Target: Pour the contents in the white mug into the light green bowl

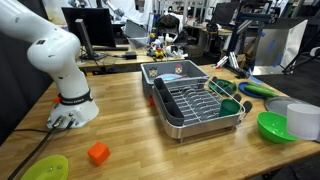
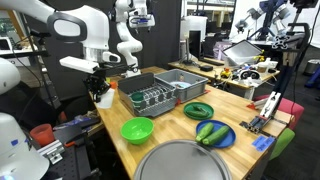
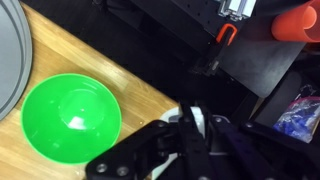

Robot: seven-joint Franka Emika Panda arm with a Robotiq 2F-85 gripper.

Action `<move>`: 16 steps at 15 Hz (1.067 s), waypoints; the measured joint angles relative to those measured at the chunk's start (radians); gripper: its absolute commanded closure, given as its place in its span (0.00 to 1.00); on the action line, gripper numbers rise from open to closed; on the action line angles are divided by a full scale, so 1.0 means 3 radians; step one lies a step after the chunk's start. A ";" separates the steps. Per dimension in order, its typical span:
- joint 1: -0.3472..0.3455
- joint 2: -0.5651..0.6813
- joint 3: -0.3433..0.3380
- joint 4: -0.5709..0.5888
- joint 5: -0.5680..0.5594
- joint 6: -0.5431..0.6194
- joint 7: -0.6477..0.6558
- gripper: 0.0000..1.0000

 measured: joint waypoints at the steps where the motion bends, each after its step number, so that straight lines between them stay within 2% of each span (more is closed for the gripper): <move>1: 0.0000 0.0000 0.0000 0.0000 0.0000 0.0000 0.0000 0.98; 4: 0.0001 0.0000 0.0002 0.0000 -0.0006 0.0000 0.0000 0.98; 5: 0.0087 0.0044 -0.0109 -0.0004 -0.0190 0.0060 0.0110 0.98; 8: 0.0590 0.0359 -0.0867 -0.0003 -0.0952 0.0286 0.0622 0.98; 12: 0.1139 0.0782 -0.1923 0.0070 -0.1804 0.0392 0.0947 0.98; 14: 0.1328 0.0957 -0.2281 0.0179 -0.2073 0.0397 0.1061 0.98; 16: 0.1446 0.1131 -0.2527 0.0318 -0.2219 0.0409 0.1167 0.98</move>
